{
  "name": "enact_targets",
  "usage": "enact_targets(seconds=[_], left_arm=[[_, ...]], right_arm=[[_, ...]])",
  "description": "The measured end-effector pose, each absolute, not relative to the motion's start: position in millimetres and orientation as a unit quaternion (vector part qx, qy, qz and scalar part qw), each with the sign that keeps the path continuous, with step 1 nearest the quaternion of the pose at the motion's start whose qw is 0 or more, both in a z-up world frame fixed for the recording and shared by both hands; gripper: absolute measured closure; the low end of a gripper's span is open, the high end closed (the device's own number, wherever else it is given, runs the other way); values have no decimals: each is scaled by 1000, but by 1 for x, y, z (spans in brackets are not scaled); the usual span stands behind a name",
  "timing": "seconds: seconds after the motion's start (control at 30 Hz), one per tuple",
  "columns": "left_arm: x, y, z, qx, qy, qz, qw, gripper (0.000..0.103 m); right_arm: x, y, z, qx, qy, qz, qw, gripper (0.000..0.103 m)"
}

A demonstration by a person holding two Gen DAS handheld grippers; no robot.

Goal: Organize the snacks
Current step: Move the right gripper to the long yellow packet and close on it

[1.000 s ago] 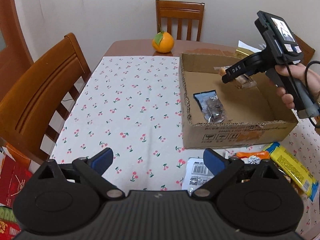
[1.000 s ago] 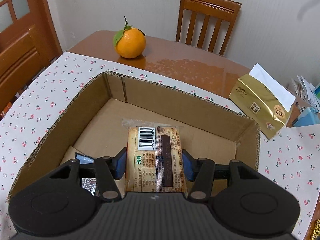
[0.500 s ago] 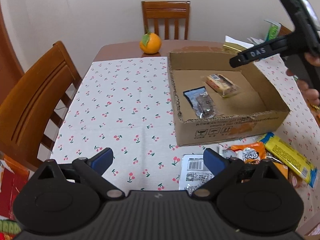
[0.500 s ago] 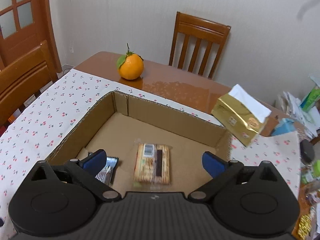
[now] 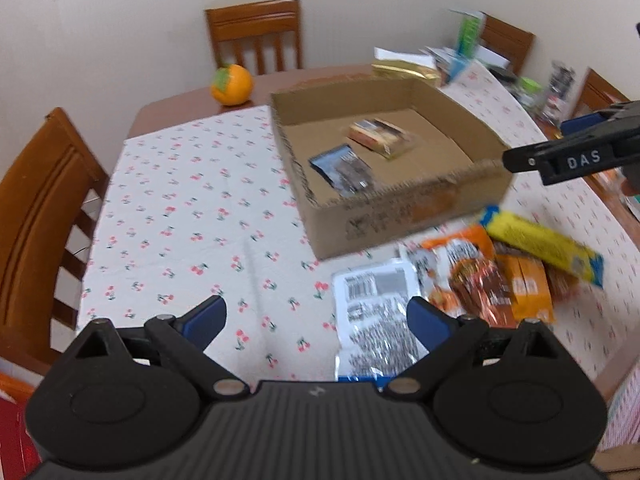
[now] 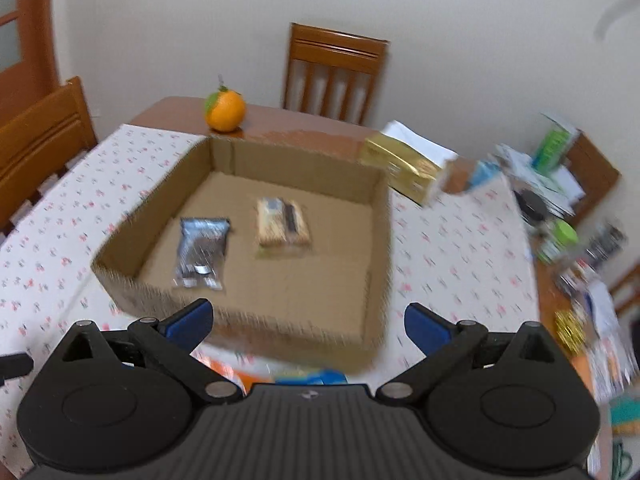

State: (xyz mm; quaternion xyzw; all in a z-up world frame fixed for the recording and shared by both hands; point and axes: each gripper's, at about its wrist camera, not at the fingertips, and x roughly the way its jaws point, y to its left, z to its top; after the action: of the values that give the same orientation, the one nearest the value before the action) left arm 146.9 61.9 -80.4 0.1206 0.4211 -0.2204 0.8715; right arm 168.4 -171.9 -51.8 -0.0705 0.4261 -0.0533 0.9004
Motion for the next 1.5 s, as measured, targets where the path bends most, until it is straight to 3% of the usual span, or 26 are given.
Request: enact_targets(seconds=[0.47,1.0,1.33,1.5], left_arm=[[125,47,-107,151,442,-286,837,6],[129,11,-114,94,478,-218,845,6],[135,6,-120,64,496,-173,849,6],[140,6,-121,63,497,-172,848,6]], right_arm=[[97,-171,-79,-75,462,-112,877,0],[151,-243,-113,-44,536,68,840,1],[174,-255,-142,-3,564,139,814,11],[175,-262,-141,27,569,141,810,31]])
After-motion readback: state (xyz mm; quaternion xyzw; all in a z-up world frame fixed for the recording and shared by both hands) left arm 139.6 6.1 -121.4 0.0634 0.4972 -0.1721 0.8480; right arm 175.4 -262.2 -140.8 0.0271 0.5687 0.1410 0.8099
